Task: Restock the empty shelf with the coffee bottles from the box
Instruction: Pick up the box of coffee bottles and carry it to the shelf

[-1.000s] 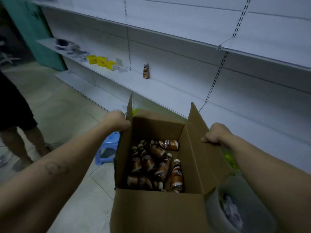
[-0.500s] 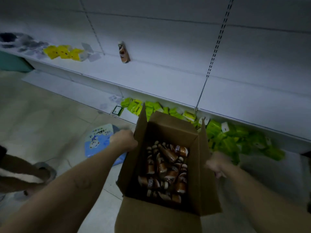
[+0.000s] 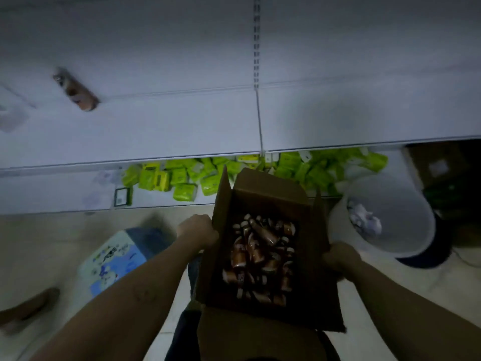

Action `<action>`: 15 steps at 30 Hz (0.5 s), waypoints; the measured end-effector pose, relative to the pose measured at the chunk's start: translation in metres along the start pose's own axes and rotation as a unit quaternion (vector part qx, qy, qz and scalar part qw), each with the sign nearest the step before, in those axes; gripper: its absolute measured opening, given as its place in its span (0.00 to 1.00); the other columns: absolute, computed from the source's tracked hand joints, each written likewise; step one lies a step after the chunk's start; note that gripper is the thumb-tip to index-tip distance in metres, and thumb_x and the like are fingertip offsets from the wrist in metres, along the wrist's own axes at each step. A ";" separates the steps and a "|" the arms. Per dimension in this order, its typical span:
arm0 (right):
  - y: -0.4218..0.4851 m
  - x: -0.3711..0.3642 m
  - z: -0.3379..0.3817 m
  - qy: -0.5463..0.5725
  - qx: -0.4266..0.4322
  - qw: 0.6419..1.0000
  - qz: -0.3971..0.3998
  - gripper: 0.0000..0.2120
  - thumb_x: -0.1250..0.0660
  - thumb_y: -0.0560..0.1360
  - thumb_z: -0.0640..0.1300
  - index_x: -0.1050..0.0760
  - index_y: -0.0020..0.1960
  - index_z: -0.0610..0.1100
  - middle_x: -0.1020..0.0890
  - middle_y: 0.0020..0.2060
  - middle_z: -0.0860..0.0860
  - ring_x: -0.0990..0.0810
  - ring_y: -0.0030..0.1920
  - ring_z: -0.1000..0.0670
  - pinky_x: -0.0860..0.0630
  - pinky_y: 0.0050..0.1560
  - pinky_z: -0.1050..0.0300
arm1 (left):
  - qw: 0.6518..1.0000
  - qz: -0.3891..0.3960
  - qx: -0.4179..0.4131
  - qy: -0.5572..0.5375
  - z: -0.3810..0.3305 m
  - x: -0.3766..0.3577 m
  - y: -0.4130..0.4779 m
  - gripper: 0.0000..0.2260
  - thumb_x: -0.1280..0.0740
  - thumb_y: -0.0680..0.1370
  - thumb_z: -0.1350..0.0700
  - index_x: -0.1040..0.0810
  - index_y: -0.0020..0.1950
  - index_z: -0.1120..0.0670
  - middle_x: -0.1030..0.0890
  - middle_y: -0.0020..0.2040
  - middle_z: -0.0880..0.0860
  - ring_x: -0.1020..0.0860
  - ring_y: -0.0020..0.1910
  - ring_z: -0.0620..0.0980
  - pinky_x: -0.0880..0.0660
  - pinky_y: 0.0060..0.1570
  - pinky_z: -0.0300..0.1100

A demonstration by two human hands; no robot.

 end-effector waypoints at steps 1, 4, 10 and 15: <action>-0.002 -0.007 0.000 0.015 -0.017 1.000 -0.009 0.11 0.35 0.75 0.40 0.29 0.35 0.39 0.24 0.33 0.43 0.23 0.31 0.44 0.24 0.33 0.52 | 1.000 0.001 -0.022 0.007 0.001 0.000 0.013 0.18 0.36 0.74 0.46 0.23 0.55 0.57 0.20 0.53 0.57 0.21 0.52 0.57 0.30 0.43 0.45; -0.015 -0.032 0.003 0.068 -0.070 0.994 -0.045 0.08 0.34 0.74 0.42 0.26 0.39 0.38 0.20 0.37 0.41 0.19 0.33 0.42 0.23 0.30 0.55 | 0.996 0.002 -0.088 0.023 0.006 0.000 0.045 0.17 0.36 0.73 0.45 0.22 0.52 0.57 0.20 0.52 0.57 0.20 0.52 0.58 0.29 0.44 0.46; -0.069 -0.096 0.018 0.155 -0.191 0.962 -0.119 0.11 0.36 0.74 0.44 0.24 0.52 0.37 0.19 0.41 0.41 0.19 0.34 0.44 0.22 0.31 0.56 | 0.971 0.003 -0.236 0.047 0.026 0.009 0.074 0.15 0.39 0.76 0.45 0.27 0.39 0.56 0.24 0.41 0.55 0.20 0.46 0.58 0.28 0.40 0.45; -0.111 -0.140 0.028 0.240 -0.244 0.926 -0.157 0.07 0.35 0.74 0.42 0.25 0.50 0.39 0.19 0.38 0.43 0.18 0.34 0.45 0.20 0.32 0.54 | 0.947 0.000 -0.316 0.062 0.022 0.024 0.070 0.18 0.38 0.76 0.48 0.36 0.30 0.54 0.32 0.30 0.52 0.28 0.32 0.53 0.38 0.29 0.42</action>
Point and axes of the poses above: each hand's wrist, its own y-axis towards the middle knuckle, its own x-axis out of the back of the hand, z = x × y, the point moved 3 cm from there along y, towards the middle knuckle
